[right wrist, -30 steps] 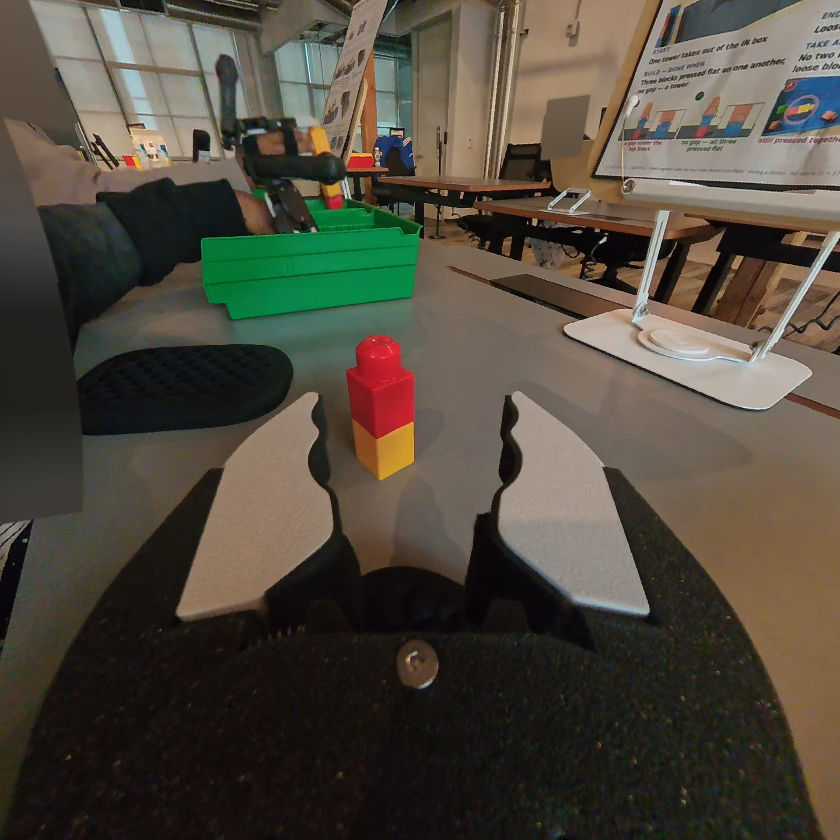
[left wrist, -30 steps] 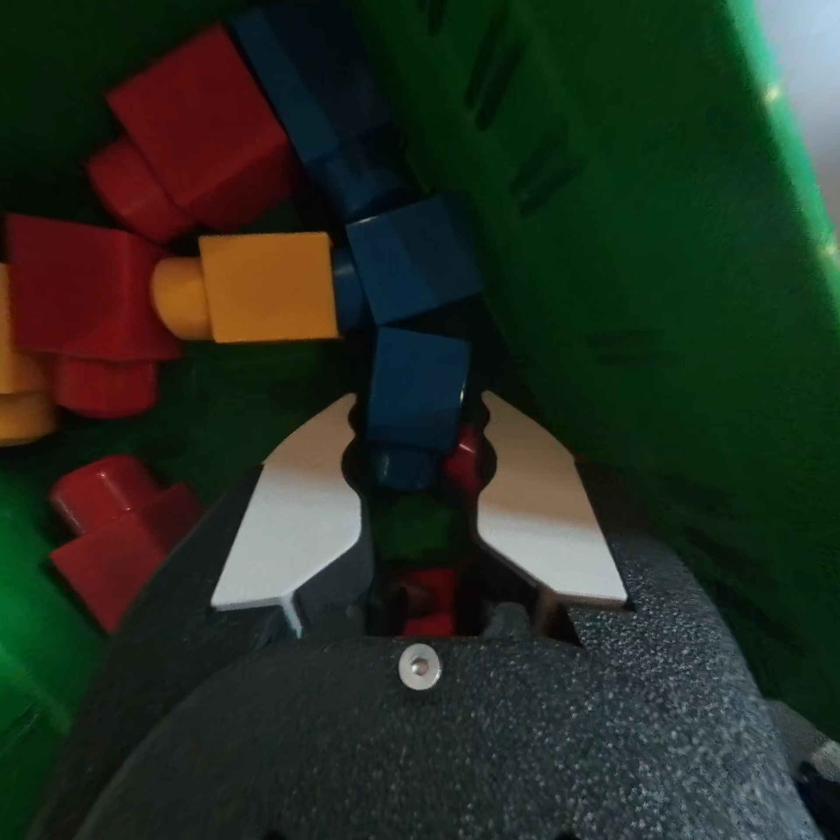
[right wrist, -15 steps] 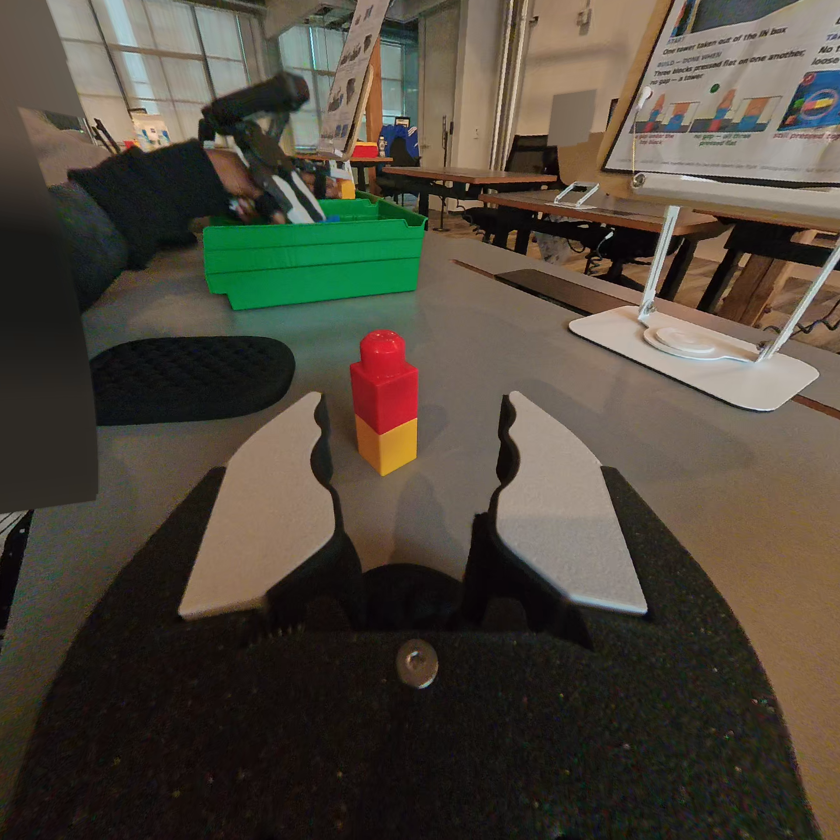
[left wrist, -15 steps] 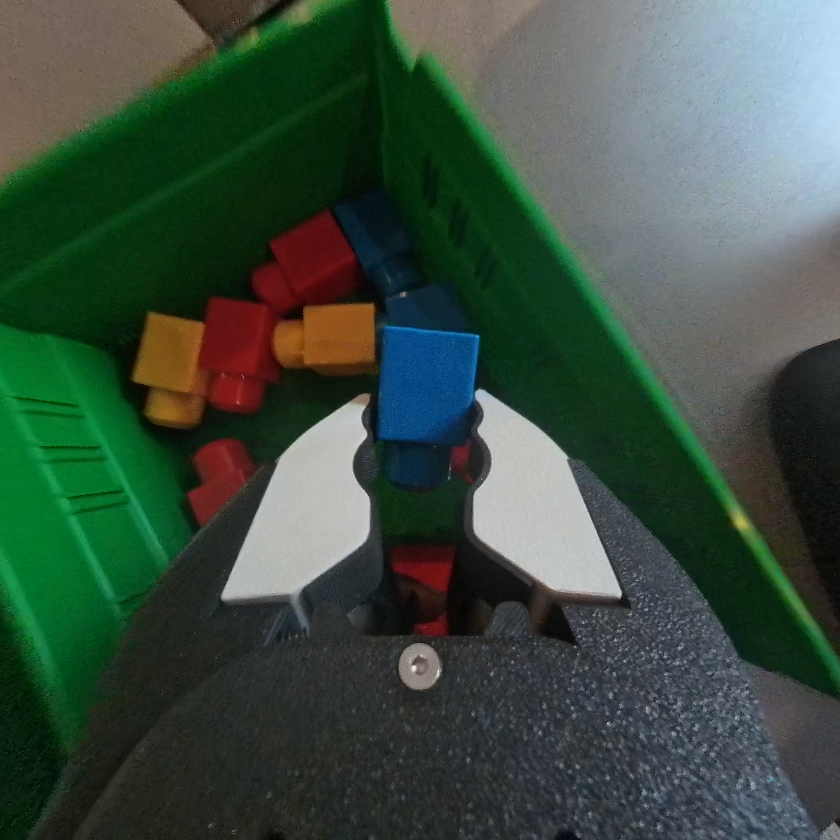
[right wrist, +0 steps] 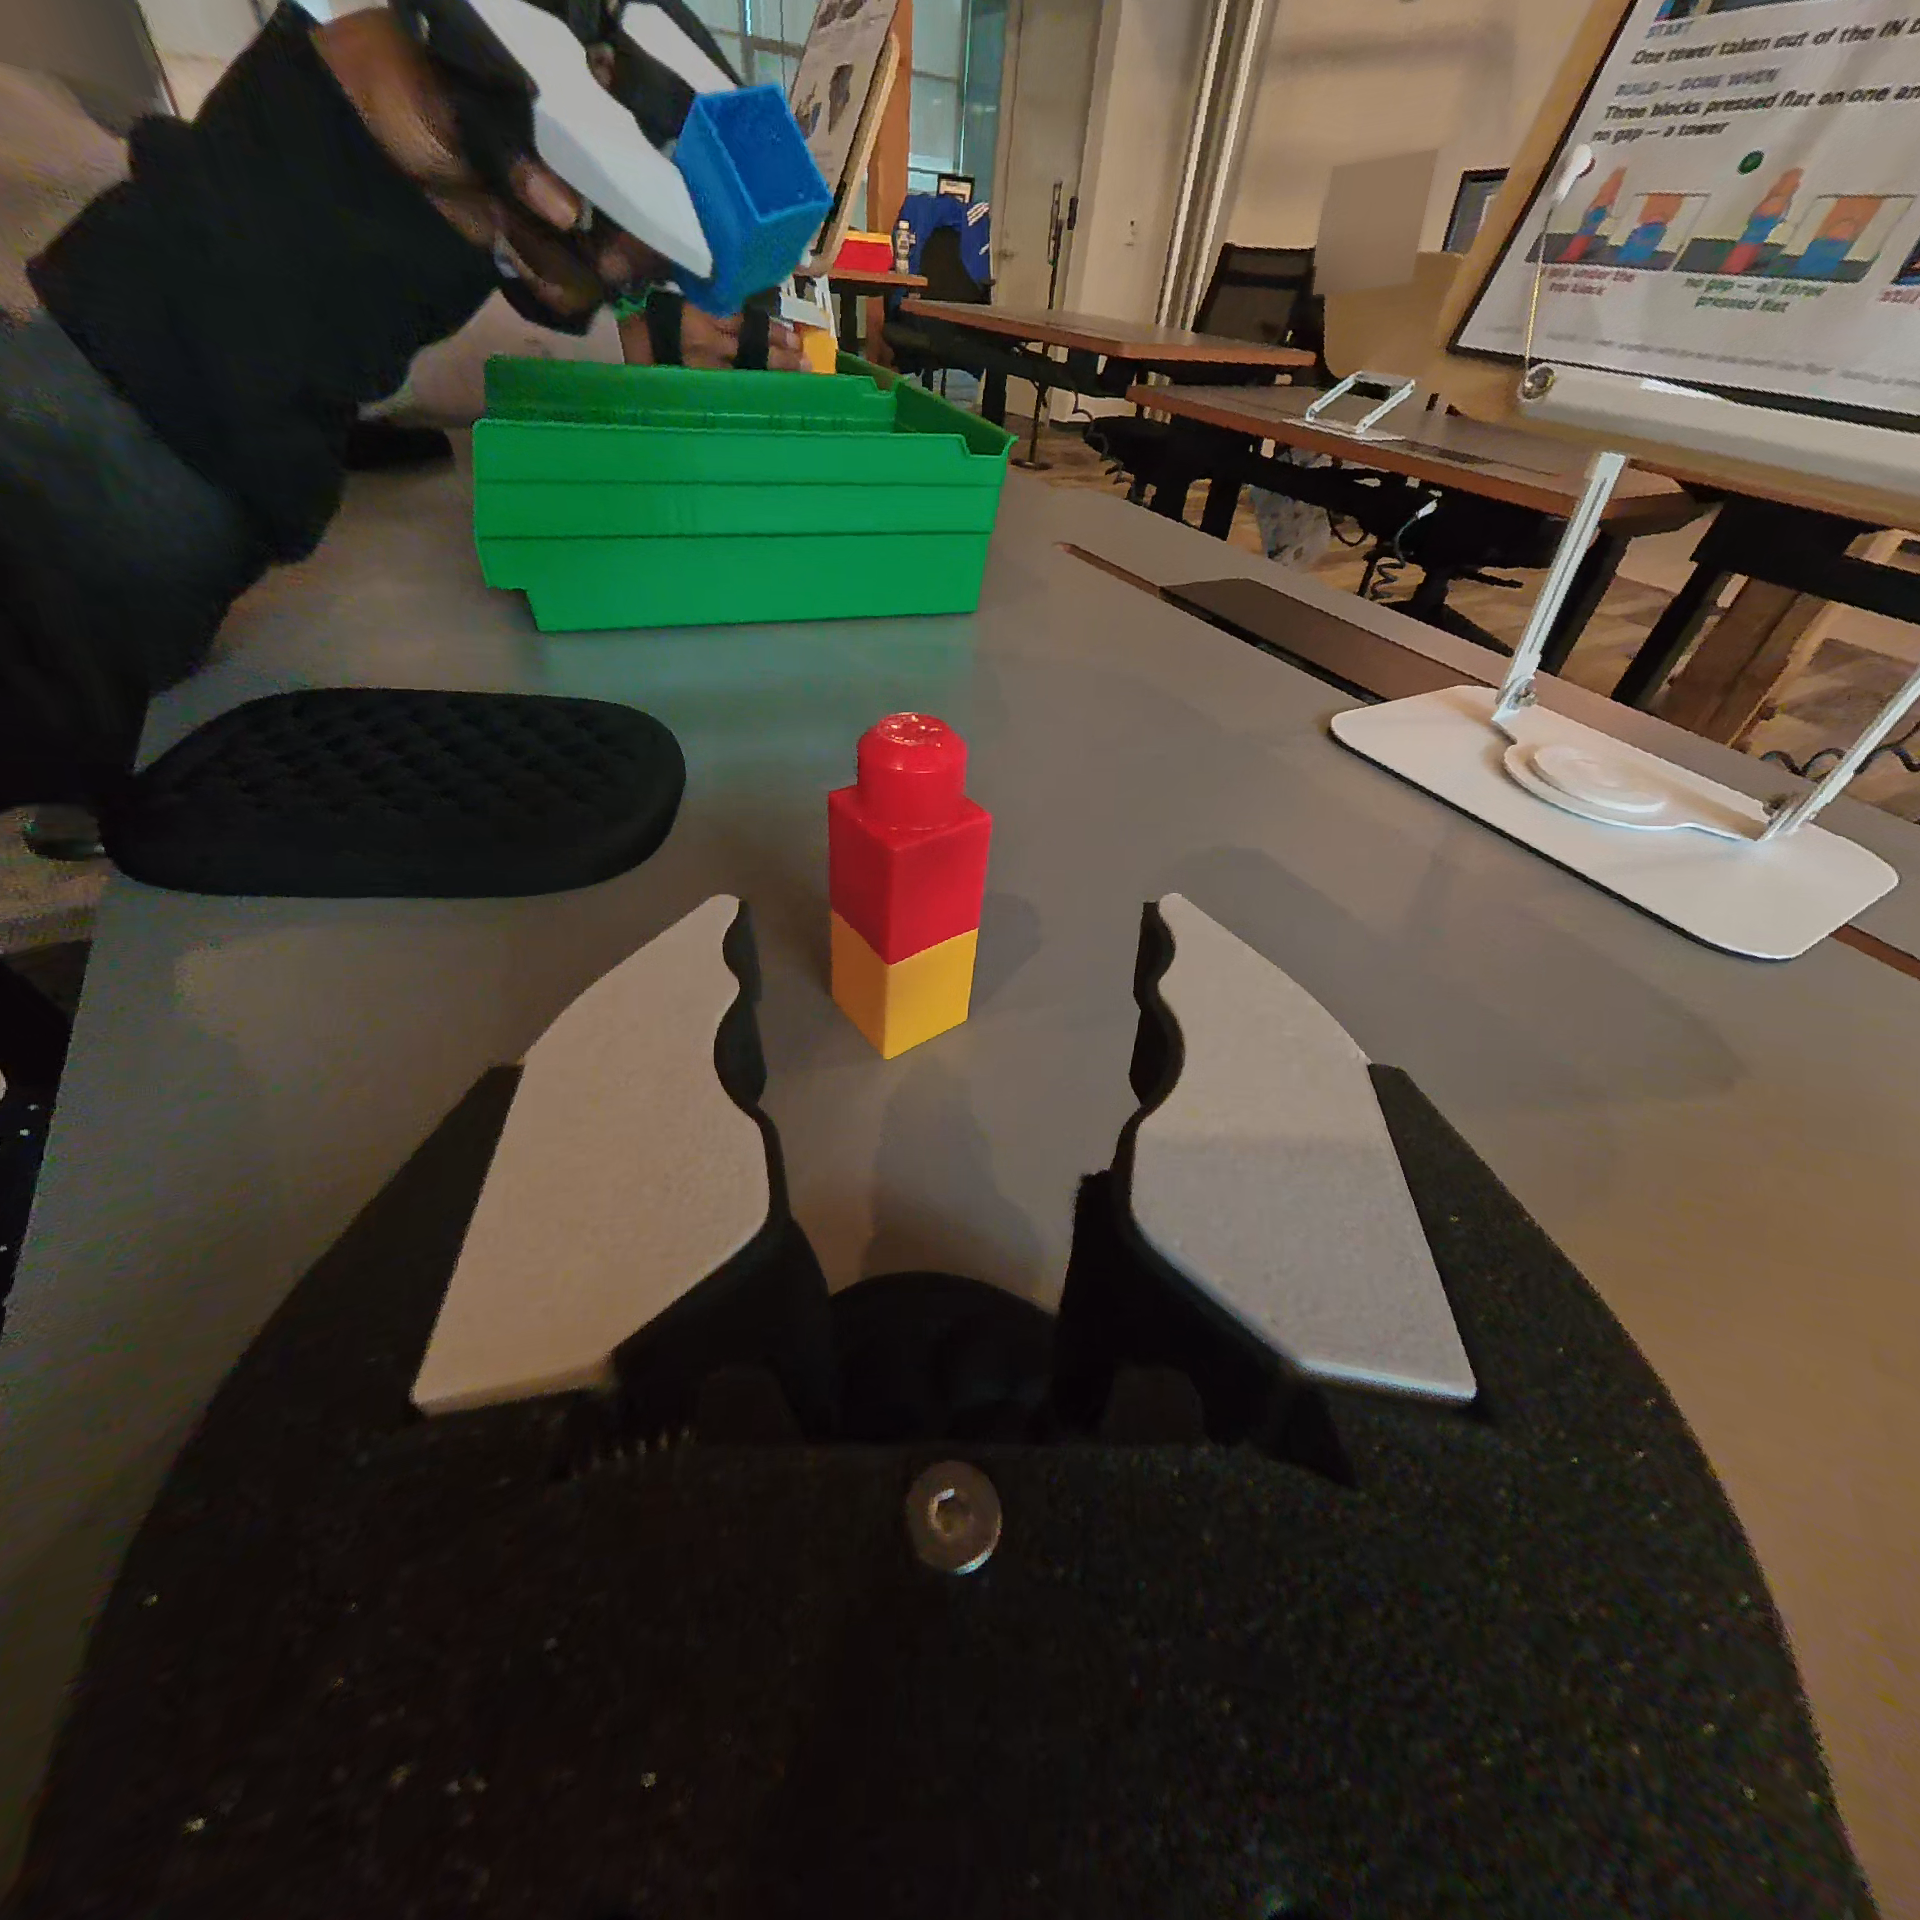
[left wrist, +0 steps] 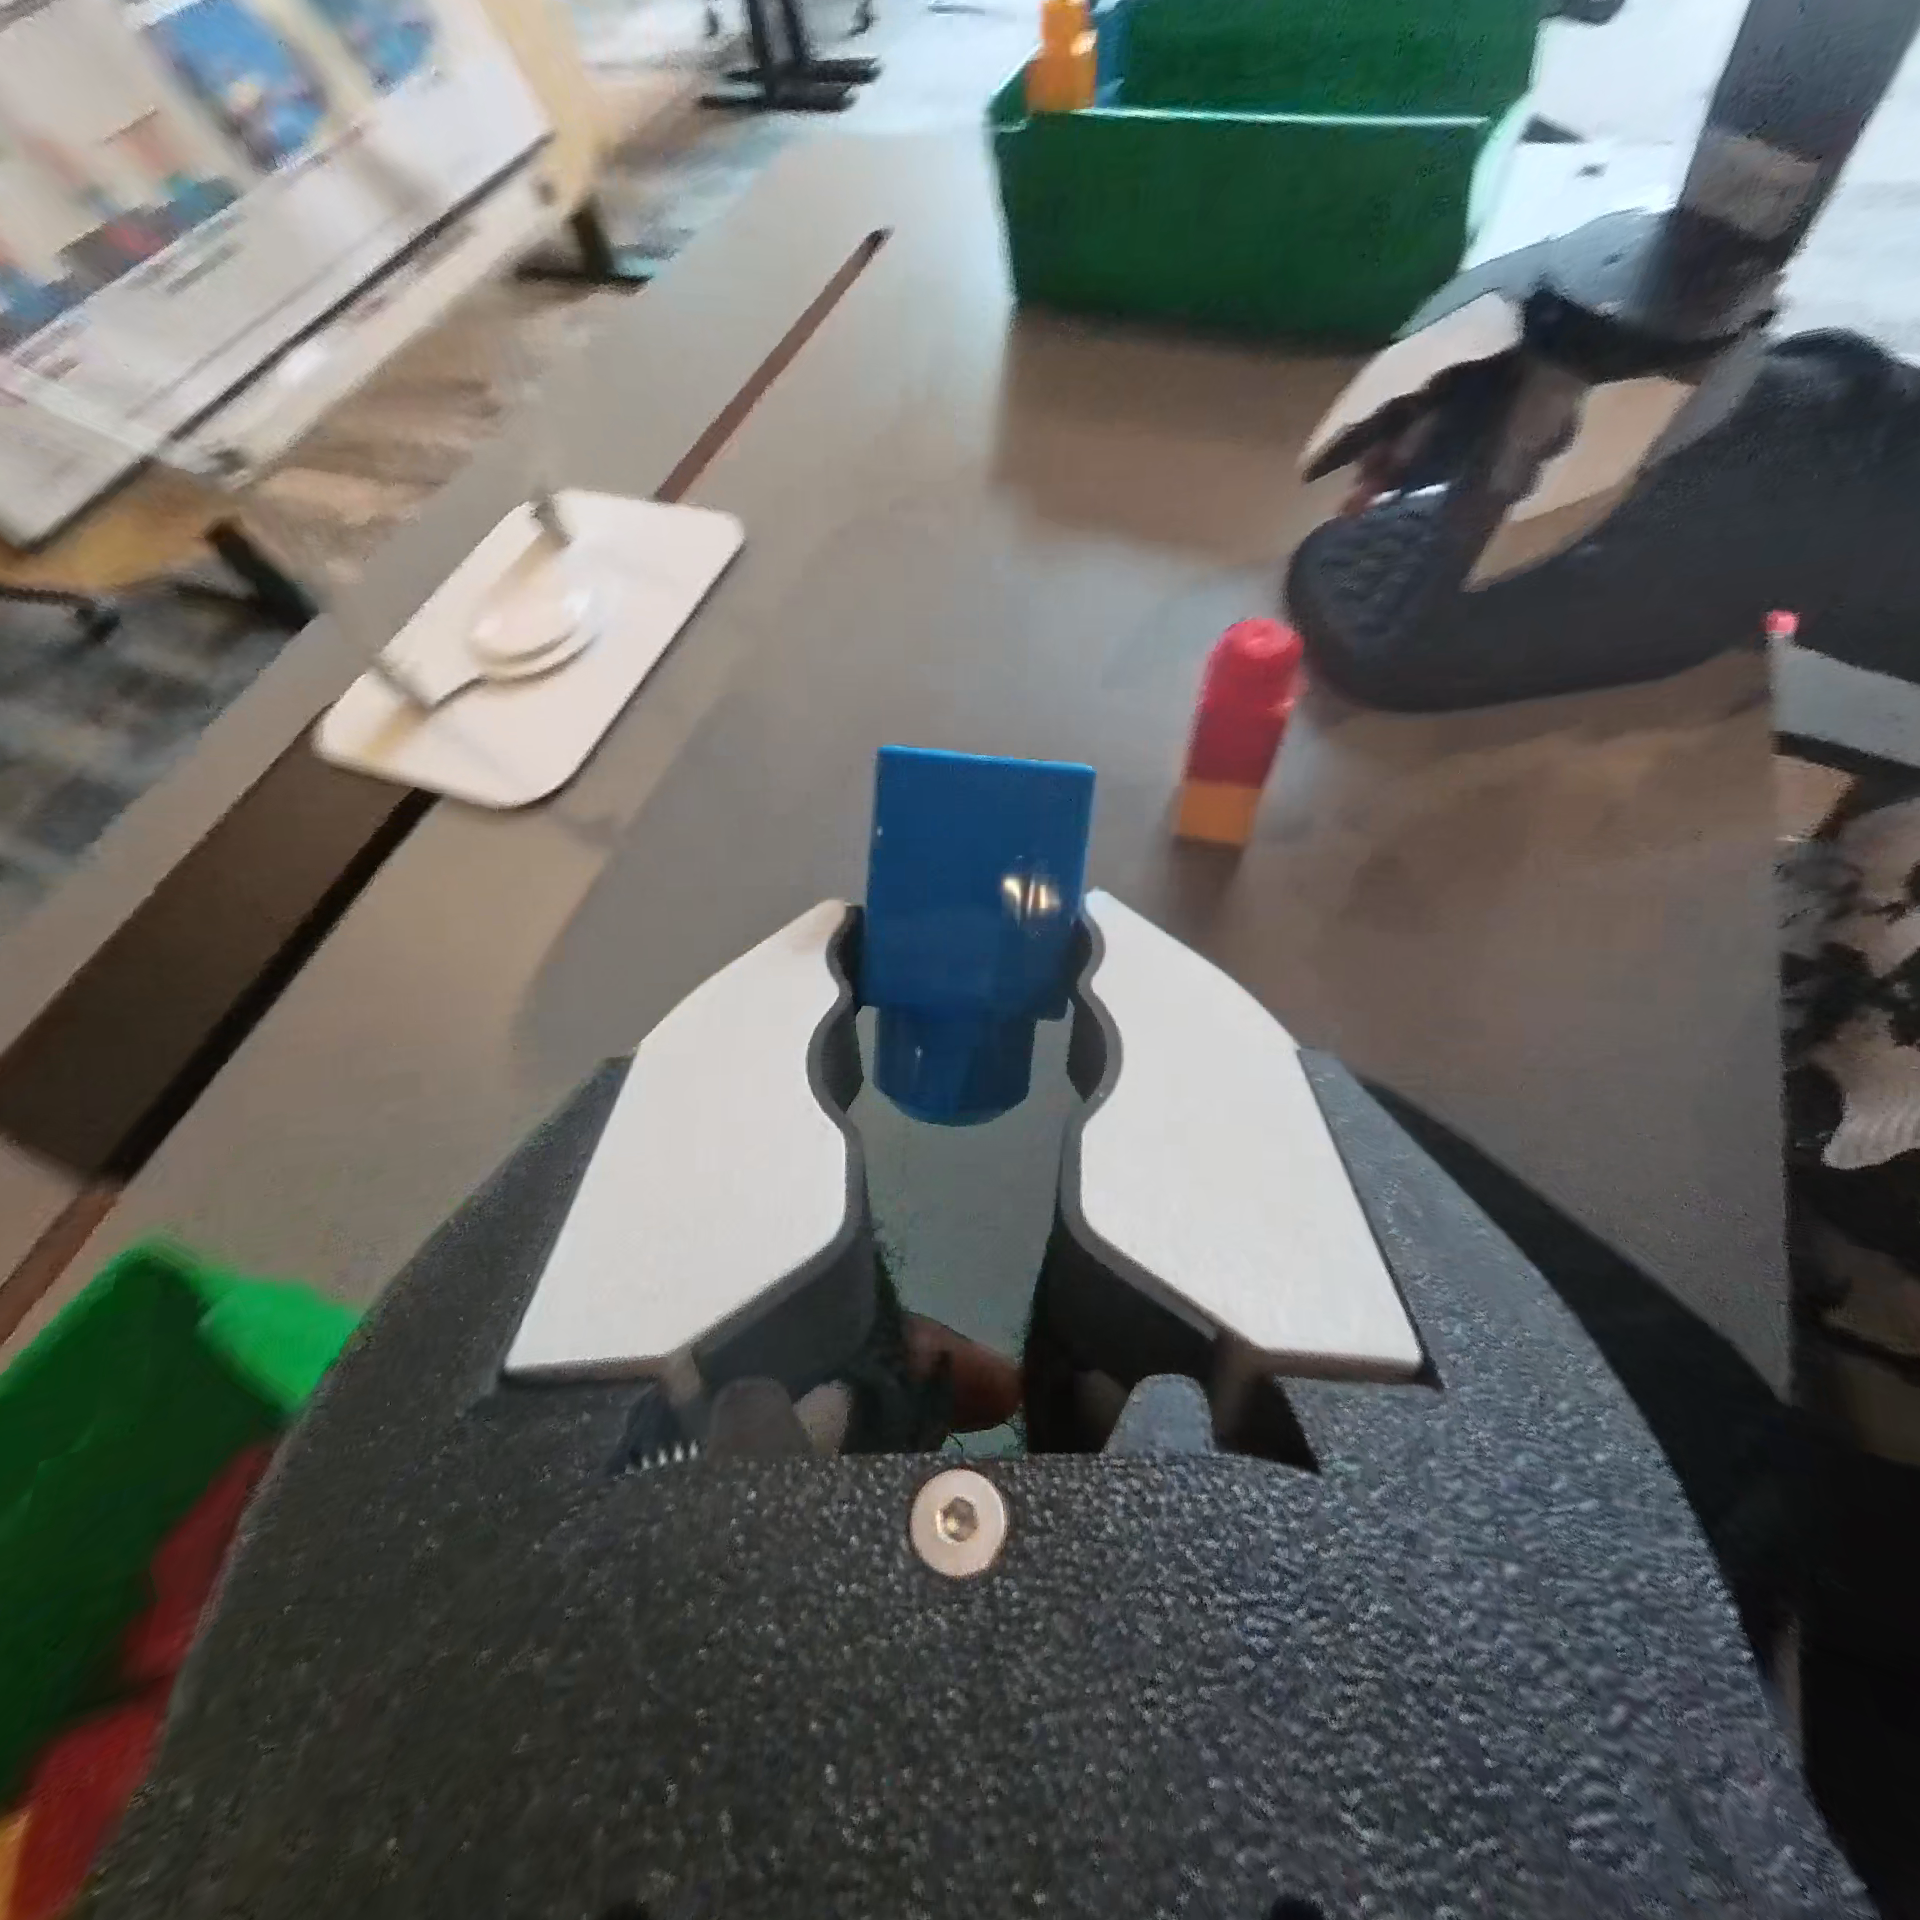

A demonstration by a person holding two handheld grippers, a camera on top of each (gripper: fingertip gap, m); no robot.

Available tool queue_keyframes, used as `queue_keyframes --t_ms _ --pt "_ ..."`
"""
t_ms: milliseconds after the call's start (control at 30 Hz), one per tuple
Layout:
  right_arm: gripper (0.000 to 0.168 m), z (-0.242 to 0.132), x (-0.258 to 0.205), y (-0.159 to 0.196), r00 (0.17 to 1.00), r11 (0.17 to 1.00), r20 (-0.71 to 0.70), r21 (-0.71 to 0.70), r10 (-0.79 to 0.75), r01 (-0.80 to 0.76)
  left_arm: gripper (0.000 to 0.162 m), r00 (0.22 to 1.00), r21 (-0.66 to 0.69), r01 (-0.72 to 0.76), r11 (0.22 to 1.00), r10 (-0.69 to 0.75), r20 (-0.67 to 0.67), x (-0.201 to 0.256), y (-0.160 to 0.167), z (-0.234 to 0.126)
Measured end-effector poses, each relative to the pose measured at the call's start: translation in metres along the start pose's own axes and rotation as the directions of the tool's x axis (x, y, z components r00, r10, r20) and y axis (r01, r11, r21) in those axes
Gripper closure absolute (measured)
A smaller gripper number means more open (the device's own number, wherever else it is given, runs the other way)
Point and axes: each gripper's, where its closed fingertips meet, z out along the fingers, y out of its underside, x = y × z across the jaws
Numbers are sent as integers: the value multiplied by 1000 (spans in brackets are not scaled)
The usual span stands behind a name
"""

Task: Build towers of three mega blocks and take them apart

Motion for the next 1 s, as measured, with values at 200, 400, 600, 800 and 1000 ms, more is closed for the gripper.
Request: queue_keyframes --t_ms 200,400,600,800,1000 --pt "99 1 -4 1 1000 1000 15 -9 -21 22 125 972 -24 -82 996 75 -223 74 -9 69" --pt "103 3 -11 -2 997 999 59 -16 -50 51 125 933 -96 -158 983 116 -341 119 0 108" --pt "110 17 -41 -35 969 991 207 -3 -132 136 125 907 -111 -210 971 151 -393 141 -2 120" --pt "116 41 -66 -43 906 956 355 -87 -232 279 125 896 -114 -223 968 157 -416 148 -1 124" --pt "135 51 -66 -43 873 925 381 -100 -304 366 124 892 -100 -228 969 166 -420 149 -2 123"
